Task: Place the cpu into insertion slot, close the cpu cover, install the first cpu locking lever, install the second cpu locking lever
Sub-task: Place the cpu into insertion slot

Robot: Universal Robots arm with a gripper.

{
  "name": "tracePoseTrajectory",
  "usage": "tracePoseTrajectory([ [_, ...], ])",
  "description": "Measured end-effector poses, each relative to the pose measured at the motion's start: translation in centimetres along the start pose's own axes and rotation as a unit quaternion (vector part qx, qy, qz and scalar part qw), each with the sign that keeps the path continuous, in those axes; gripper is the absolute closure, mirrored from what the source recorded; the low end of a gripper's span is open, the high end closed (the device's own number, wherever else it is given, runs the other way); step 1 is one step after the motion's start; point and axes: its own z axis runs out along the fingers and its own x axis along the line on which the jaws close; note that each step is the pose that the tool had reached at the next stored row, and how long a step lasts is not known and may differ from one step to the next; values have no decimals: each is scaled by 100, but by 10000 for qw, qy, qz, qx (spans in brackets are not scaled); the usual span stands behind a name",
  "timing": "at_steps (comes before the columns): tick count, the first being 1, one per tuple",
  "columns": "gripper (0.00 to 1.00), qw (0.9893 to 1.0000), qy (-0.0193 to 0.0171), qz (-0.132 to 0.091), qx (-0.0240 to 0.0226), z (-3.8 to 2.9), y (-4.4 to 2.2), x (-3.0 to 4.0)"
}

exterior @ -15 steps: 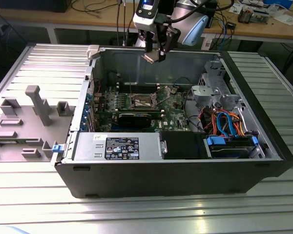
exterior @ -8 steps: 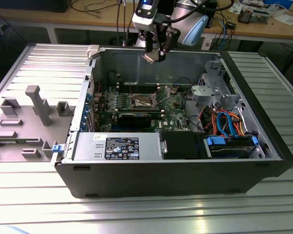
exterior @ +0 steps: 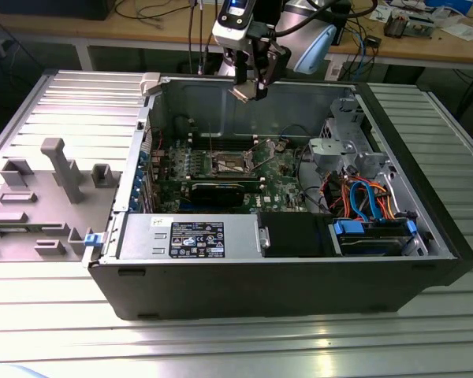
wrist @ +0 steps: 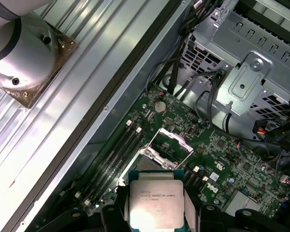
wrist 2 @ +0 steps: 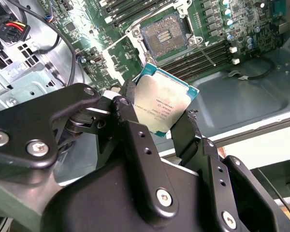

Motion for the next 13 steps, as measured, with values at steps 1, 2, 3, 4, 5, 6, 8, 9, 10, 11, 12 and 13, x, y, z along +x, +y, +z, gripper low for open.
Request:
tracePoseTrajectory([
  [1,46,10000,-1,7,0,0,0,0],
  [2,46,10000,-1,11,0,0,0,0],
  [3,46,10000,-2,17,0,0,0,0],
  [4,46,10000,-2,22,0,0,0,0],
  [5,46,10000,-3,29,-1,0,0,0],
  [6,46,10000,-3,34,-1,0,0,0],
  [8,46,10000,-5,54,-1,0,0,0],
  [9,46,10000,-5,61,-1,0,0,0],
  [10,46,10000,-7,72,-1,0,0,0],
  [11,46,10000,-8,92,-2,0,0,0],
  [12,46,9999,-11,118,-2,0,0,0],
  [13,46,9999,-12,130,-3,0,0,0],
])
